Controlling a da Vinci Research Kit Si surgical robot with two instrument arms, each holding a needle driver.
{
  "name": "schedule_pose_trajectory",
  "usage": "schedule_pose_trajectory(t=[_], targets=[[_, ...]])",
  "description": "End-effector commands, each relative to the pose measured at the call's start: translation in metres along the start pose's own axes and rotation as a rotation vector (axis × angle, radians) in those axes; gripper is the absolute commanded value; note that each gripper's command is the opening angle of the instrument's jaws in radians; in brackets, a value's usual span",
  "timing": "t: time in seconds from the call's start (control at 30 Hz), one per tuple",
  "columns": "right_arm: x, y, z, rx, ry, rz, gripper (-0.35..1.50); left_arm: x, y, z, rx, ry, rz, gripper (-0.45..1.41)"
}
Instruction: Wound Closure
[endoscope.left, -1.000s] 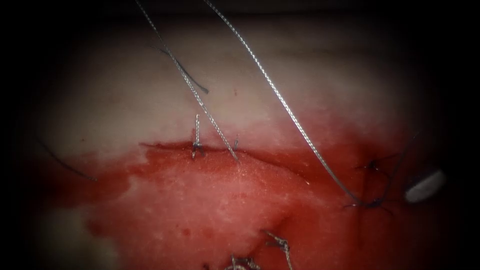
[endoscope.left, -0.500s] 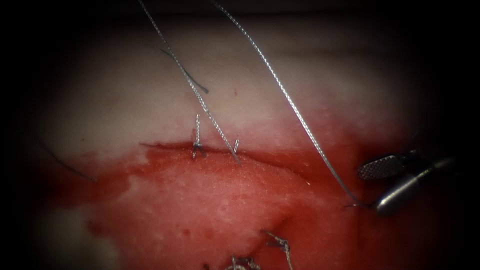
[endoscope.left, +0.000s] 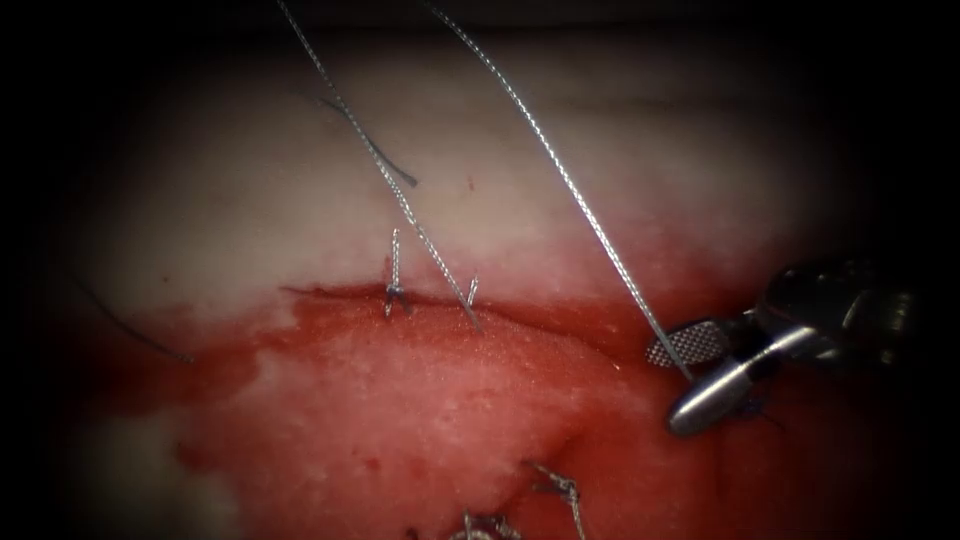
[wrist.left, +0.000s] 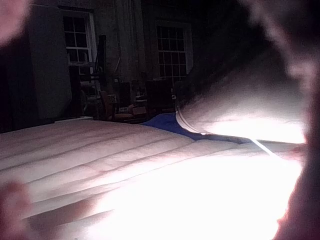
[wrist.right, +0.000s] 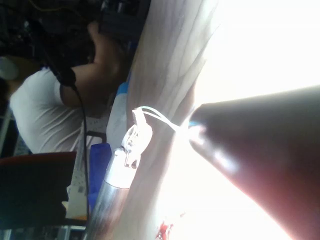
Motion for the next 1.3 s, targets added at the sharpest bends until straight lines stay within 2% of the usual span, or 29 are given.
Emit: schedule_pose_trajectory(t=[0.03, 0.07, 0.1, 0.17, 0.27, 0.3, 0.33, 0.37, 0.43, 0.47, 0.53, 0.57, 0.67, 0.73, 0.8, 0.9, 0.97, 1.0, 1.07, 1.13, 1.17, 1.23, 1.3], targets=[[-0.0017, 0.0001, -0.0008, -0.003, -0.01, -0.003, 0.39, 0.0012, 0.0009, 0.0009, -0.01, 0.002, 0.007, -0.45], [-0.0019, 0.0001, -0.0009, -0.005, -0.011, -0.007, -0.25, 0.0012, 0.0009, 0.0009, -0.011, 0.0, 0.007, -0.45], [-0.002, 0.0001, -0.0011, -0.006, -0.012, 0.031, -0.35, 0.0011, 0.0009, 0.001, -0.013, -0.002, 0.008, -0.45], [-0.0025, 0.0, -0.0016, 0.006, -0.022, 0.144, -0.35, 0.0009, 0.0008, 0.0011, -0.021, -0.013, -0.013, -0.45], [-0.0033, 0.0, -0.0027, 0.072, -0.064, 0.177, -0.35, 0.0004, 0.0005, 0.0017, -0.011, -0.08, -0.135, -0.45], [-0.0036, -0.0001, -0.0031, 0.081, -0.071, 0.196, -0.35, 0.0, 0.0002, 0.0022, -0.014, -0.152, -0.15, 0.12], [-0.0037, -0.0003, -0.0037, 0.084, -0.076, 0.226, -0.35, -0.0004, 0.0, 0.0026, -0.015, -0.21, -0.151, 0.19], [-0.0038, -0.0008, -0.0048, 0.093, -0.085, 0.264, -0.35, -0.0012, -0.0006, 0.0033, -0.073, -0.347, -0.009, 0.46], [-0.0035, -0.0015, -0.0058, 0.115, -0.101, 0.311, -0.35, -0.0022, -0.001, 0.0036, -0.13, -0.448, 0.08, 0.74], [-0.0033, -0.0019, -0.0062, 0.133, -0.112, 0.33, -0.35, -0.0032, -0.0012, 0.0037, -0.167, -0.517, 0.141, 0.99], [-0.0027, -0.0025, -0.0071, 0.157, -0.127, 0.363, -0.35, -0.0052, -0.0015, 0.0032, -0.164, -0.635, 0.201, 1.18], [-0.0021, -0.003, -0.0077, 0.173, -0.137, 0.383, -0.35, -0.0066, -0.0016, 0.0026, -0.129, -0.741, 0.204, 1.21], [-0.0007, -0.0044, -0.0089, 0.208, -0.133, 0.408, -0.35, -0.0102, -0.0013, 0.0005, -0.09, -1.017, 0.201, 1.21], [0.0001, -0.0053, -0.009, 0.253, -0.094, 0.412, -0.35, -0.0118, -0.0004, -0.0011, -0.063, -1.125, 0.211, 1.21], [0.0007, -0.0061, -0.0086, 0.294, -0.031, 0.39, -0.35, -0.0129, 0.0013, -0.0026, -0.022, -1.189, 0.23, 1.21], [0.0013, -0.0066, -0.0075, 0.272, 0.004, 0.383, -0.35, -0.0123, 0.0044, -0.0031, -0.005, -1.213, 0.25, 1.19], [0.0016, -0.0064, -0.0059, 0.197, 0.046, 0.379, -0.35, -0.0111, 0.0064, -0.002, -0.012, -1.187, 0.228, 1.13], [0.0017, -0.006, -0.0049, 0.144, 0.071, 0.373, -0.35, -0.0101, 0.0077, -0.0007, -0.056, -1.148, 0.249, 1.03], [0.0019, -0.005, -0.0032, 0.051, 0.105, 0.364, -0.35, -0.0085, 0.0094, 0.0018, -0.15, -1.065, 0.304, 0.98], [0.0019, -0.0037, -0.0016, -0.036, 0.113, 0.353, -0.35, -0.0067, 0.0111, 0.005, -0.3, -0.961, 0.484, 0.93], [0.0017, -0.0026, -0.0008, -0.102, 0.119, 0.353, -0.35, -0.0061, 0.0124, 0.007, -0.309, -0.877, 0.732, 0.91], [0.0017, -0.0017, -0.0004, -0.153, 0.129, 0.356, -0.35, -0.0066, 0.0133, 0.008, -0.269, -0.906, 0.964, 0.86], [0.0017, -0.0011, -0.0003, -0.175, 0.128, 0.346, -0.35, -0.0077, 0.0139, 0.009, -0.25, -1.029, 1.216, 0.57]])
